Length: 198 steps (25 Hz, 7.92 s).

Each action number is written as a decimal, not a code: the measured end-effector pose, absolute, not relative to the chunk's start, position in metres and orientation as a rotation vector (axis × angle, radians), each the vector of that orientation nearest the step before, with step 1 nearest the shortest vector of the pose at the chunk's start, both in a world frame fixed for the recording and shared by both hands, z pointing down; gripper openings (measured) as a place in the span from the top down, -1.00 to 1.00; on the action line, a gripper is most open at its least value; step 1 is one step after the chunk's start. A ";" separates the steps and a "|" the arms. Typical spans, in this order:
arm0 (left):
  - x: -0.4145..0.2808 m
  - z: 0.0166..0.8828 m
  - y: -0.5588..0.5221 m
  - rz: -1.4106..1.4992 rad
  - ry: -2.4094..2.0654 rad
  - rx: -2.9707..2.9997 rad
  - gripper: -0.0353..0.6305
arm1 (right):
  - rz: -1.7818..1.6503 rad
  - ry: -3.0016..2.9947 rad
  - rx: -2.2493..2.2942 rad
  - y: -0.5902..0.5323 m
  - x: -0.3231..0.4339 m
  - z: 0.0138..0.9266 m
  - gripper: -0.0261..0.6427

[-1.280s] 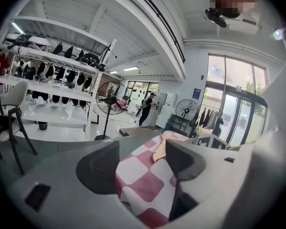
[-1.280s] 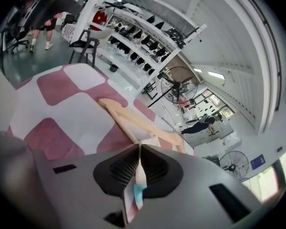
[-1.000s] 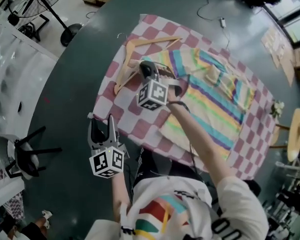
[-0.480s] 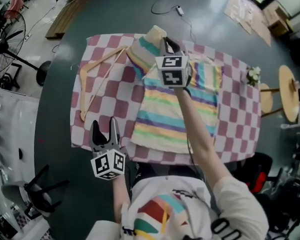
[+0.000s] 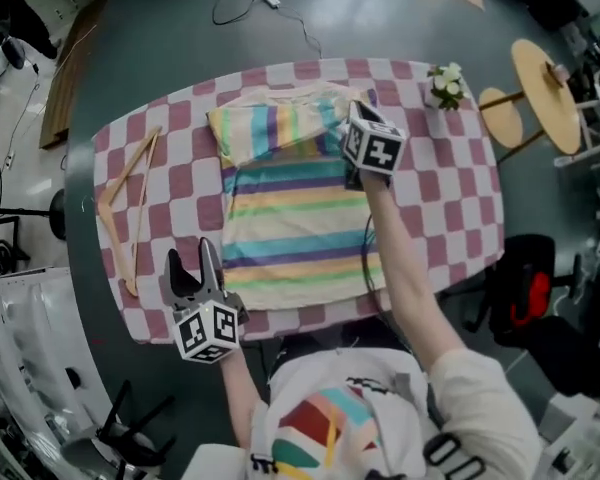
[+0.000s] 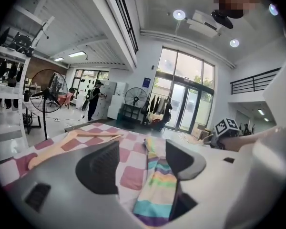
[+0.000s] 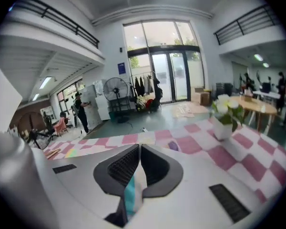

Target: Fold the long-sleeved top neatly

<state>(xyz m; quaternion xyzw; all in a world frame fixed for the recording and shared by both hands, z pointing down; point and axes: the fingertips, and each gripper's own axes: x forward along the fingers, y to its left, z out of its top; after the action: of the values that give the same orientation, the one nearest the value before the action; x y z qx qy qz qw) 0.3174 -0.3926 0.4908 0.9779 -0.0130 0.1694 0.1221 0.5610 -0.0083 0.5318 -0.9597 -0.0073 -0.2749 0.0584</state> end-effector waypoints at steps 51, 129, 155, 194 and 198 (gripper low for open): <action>0.140 0.644 -0.350 1.338 1.148 3.115 0.04 | -1.578 0.472 -3.036 0.045 0.115 0.642 0.45; 0.636 0.619 -0.371 1.174 0.235 3.089 0.85 | -1.485 0.529 -3.284 0.071 0.623 0.612 0.89; 0.465 0.422 -0.294 0.396 0.580 3.080 0.51 | -0.616 0.127 -2.853 0.001 0.444 0.485 0.22; 0.385 0.443 -0.291 0.539 0.516 3.050 0.67 | -0.489 -0.383 -1.702 0.025 0.431 0.635 0.87; 0.378 0.432 -0.320 0.493 0.439 3.033 0.67 | -0.479 -0.224 -2.000 0.003 0.470 0.575 0.88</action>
<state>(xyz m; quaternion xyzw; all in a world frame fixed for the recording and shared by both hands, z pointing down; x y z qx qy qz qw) 0.3782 -0.3197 0.4319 0.9770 0.1415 0.1587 0.0186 0.4698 0.0029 0.5748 -0.8308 -0.0931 -0.1992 0.5112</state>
